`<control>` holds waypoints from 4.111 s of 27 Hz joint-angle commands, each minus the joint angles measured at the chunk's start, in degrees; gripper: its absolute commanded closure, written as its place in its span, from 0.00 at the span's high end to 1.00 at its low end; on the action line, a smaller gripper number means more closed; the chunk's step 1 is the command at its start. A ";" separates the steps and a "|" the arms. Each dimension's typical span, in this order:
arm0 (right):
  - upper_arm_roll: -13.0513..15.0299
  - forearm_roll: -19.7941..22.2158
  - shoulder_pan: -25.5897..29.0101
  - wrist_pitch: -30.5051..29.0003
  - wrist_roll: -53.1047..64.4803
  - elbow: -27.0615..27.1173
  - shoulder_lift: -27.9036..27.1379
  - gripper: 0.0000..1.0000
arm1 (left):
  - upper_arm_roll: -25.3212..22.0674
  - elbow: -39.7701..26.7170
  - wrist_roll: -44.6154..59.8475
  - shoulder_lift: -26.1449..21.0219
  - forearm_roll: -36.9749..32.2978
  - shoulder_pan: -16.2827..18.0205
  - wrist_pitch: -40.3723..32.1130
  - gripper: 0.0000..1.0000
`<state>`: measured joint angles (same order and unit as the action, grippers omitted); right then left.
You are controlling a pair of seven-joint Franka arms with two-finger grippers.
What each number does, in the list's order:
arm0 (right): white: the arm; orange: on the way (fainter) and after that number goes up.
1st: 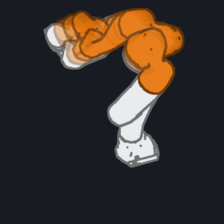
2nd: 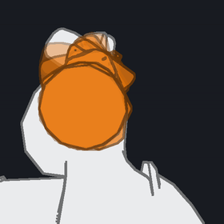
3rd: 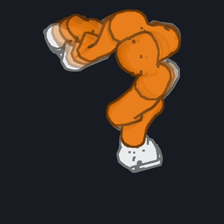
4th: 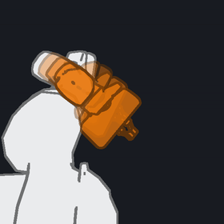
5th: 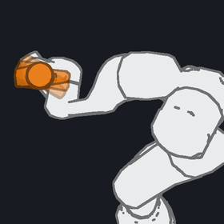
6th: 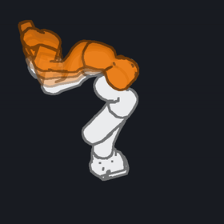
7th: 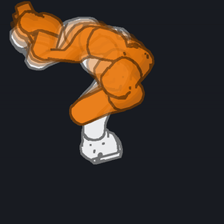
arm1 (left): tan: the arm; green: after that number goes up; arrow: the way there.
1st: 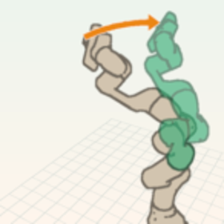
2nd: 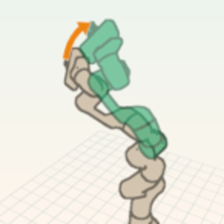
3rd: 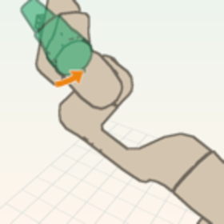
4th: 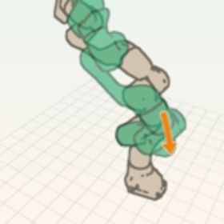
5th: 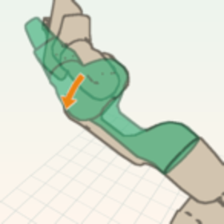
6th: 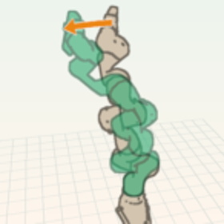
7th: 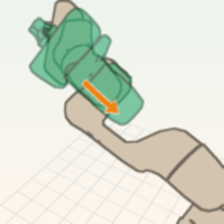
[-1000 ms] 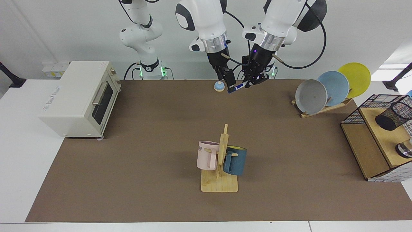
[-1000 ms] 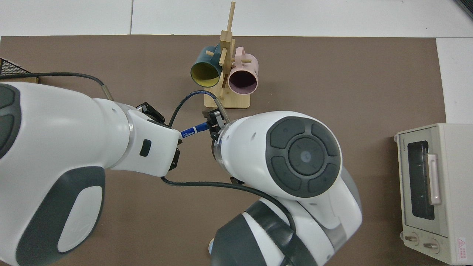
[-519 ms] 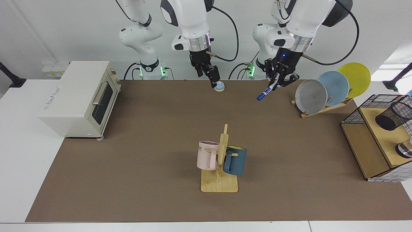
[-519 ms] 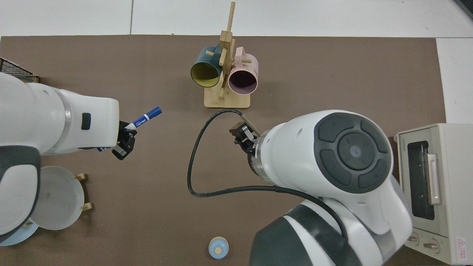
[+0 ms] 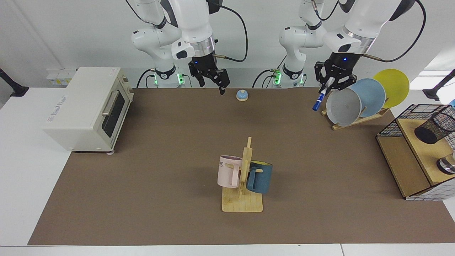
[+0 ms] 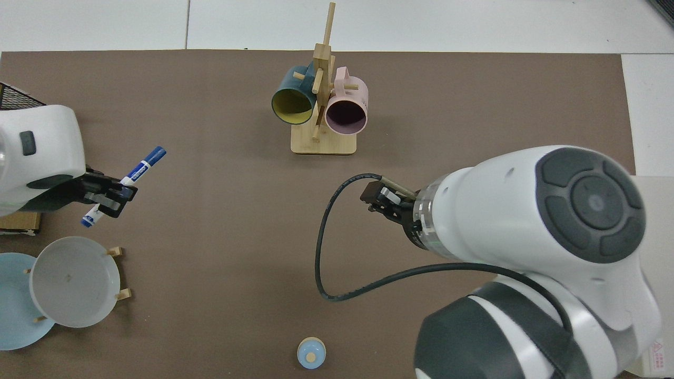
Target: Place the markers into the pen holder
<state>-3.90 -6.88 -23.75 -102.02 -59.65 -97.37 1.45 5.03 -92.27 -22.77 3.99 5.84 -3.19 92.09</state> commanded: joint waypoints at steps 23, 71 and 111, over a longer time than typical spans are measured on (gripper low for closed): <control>-0.41 6.09 12.76 0.77 45.40 -3.53 3.12 1.00 | 0.34 11.67 -16.95 -5.13 -10.06 12.51 -10.00 0.00; -0.49 6.01 18.04 7.63 49.19 9.04 -8.13 1.00 | 0.34 12.90 -70.66 -16.90 -57.78 23.41 15.39 0.00; -0.41 5.39 17.69 5.78 48.75 8.86 -8.31 1.00 | 0.51 2.44 -65.12 -22.54 -58.67 26.13 23.48 0.00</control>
<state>-3.76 -1.06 -6.86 -95.79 -12.41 -89.43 -6.11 4.83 -86.25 -88.86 -20.48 -53.17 21.10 112.93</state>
